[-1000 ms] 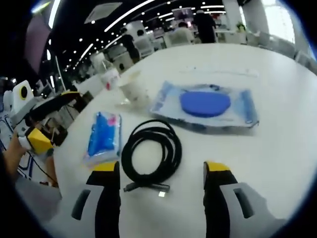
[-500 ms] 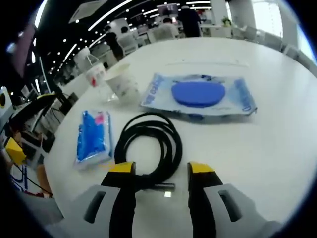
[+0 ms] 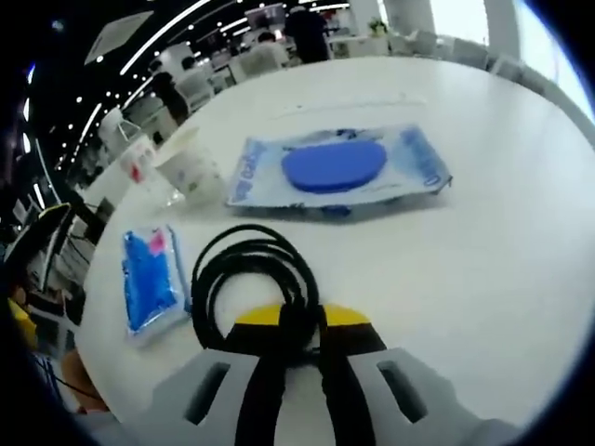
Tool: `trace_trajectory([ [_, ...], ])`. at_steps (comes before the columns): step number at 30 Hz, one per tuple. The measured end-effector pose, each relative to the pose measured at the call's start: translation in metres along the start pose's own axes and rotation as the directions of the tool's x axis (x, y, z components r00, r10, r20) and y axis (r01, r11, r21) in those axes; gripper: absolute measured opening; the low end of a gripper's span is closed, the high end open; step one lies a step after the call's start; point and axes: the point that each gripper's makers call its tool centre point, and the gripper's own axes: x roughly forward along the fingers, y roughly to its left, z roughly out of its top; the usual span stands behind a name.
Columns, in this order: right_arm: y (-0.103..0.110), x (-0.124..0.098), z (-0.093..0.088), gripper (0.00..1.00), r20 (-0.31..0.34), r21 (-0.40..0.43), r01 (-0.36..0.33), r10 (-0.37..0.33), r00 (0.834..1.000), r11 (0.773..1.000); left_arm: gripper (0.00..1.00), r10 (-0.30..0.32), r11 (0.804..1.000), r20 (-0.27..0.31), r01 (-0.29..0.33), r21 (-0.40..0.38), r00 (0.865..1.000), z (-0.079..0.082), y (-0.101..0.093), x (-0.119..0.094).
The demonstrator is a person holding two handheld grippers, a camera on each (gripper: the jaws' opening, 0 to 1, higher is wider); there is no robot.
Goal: Arrange the tabletop items into an orderly group along one side of the table until the central work area is clear of visible clutter.
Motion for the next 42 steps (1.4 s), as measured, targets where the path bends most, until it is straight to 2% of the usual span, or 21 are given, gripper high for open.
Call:
trace_trajectory([
  [4, -0.001, 0.001, 0.001, 0.09, -0.003, 0.026, 0.023, -0.023, 1.0, 0.999, 0.98, 0.003, 1.0, 0.004, -0.003, -0.005, 1.0, 0.002, 0.001, 0.0],
  [8, -0.004, 0.001, 0.001, 0.07, -0.009, 0.092, 0.0, 0.001, 1.0, 0.996, 0.97, -0.012, 1.0, 0.029, 0.013, -0.029, 1.0, 0.007, -0.002, 0.0],
  [12, -0.004, -0.001, 0.001, 0.06, -0.01, 0.114, -0.015, 0.016, 1.0, 0.993, 0.97, -0.013, 1.0, 0.038, 0.013, -0.02, 0.999, 0.009, -0.002, -0.001],
  [21, 0.003, -0.018, 0.011, 0.04, 0.025, 0.129, -0.071, 0.069, 0.997, 0.989, 0.99, -0.009, 1.0, 0.058, 0.01, -0.024, 0.998, 0.015, -0.002, -0.003],
  [31, 0.007, -0.044, 0.026, 0.03, 0.079, 0.147, -0.134, 0.123, 0.989, 0.98, 0.99, -0.015, 1.0, 0.047, 0.016, -0.024, 0.999, 0.013, -0.004, -0.002],
  [42, -0.014, -0.071, 0.038, 0.03, 0.116, 0.13, -0.111, 0.096, 0.989, 0.985, 0.99, -0.028, 0.999, 0.034, 0.029, -0.016, 0.999, 0.011, -0.008, -0.001],
])
